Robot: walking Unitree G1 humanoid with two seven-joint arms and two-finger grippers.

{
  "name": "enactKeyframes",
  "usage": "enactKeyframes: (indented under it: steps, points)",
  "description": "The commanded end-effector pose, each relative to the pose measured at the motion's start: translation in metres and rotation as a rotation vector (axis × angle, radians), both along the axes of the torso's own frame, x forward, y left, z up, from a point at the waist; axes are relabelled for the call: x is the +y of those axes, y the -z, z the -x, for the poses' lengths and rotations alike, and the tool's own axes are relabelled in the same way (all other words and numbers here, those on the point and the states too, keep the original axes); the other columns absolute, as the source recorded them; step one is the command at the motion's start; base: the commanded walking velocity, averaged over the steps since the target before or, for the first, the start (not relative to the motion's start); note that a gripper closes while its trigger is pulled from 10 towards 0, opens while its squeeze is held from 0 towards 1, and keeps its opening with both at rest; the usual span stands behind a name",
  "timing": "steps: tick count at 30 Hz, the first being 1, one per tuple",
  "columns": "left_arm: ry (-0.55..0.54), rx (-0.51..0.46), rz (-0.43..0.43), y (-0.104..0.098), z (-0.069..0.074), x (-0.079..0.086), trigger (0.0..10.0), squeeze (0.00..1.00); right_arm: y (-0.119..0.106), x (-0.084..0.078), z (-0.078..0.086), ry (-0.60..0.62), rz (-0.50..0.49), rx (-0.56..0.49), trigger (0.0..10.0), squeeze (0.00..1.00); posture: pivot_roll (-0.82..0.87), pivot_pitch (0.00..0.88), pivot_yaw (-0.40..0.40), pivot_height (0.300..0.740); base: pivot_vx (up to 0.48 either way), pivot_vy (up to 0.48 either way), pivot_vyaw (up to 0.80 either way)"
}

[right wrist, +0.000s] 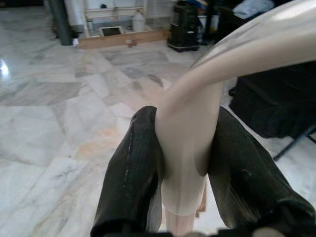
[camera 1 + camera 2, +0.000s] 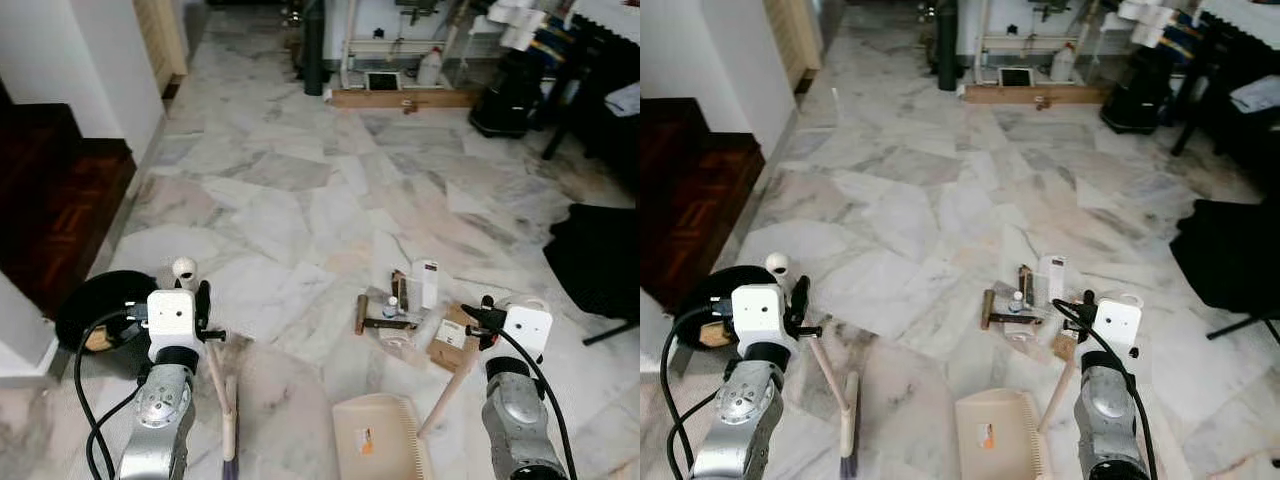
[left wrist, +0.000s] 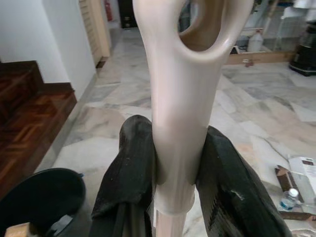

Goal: Sweep floor

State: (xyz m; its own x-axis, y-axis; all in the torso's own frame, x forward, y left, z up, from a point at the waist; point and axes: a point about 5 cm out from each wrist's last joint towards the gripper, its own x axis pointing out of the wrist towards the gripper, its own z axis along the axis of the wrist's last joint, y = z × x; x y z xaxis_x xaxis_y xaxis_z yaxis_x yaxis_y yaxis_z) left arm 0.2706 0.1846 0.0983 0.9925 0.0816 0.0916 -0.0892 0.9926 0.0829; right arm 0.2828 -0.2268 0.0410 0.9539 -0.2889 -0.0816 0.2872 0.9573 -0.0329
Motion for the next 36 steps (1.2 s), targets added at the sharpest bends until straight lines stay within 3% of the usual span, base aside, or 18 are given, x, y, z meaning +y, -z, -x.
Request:
enactKeyframes:
  steps: [1,6,10,36]
  points:
    - [0.003,-0.041,0.008,-0.0091,-0.0032,-0.0002,10.0,0.0,-0.0021,-0.0004,-0.0022,0.003,-0.004,-0.006,10.0,0.0,0.04,0.036,-0.031,0.74,0.0,0.0,-0.74]
    - [0.002,-0.04,0.03,-0.0096,-0.0047,-0.0003,10.0,0.0,-0.0022,-0.0003,-0.0022,0.004,-0.004,-0.005,10.0,0.0,0.04,0.035,-0.03,0.74,0.0,0.0,-0.74]
    - [0.002,-0.04,0.034,-0.0102,-0.0058,-0.0005,10.0,0.0,-0.0022,-0.0005,-0.0023,0.006,-0.004,-0.006,10.0,0.0,0.04,0.034,-0.029,0.74,0.0,0.477,-0.74]
    - [0.026,-0.077,0.014,-0.0181,-0.0091,-0.0033,10.0,0.0,-0.002,0.0023,-0.0047,0.004,-0.013,-0.005,10.0,0.0,0.05,0.037,-0.03,0.74,0.0,0.0,-0.74]
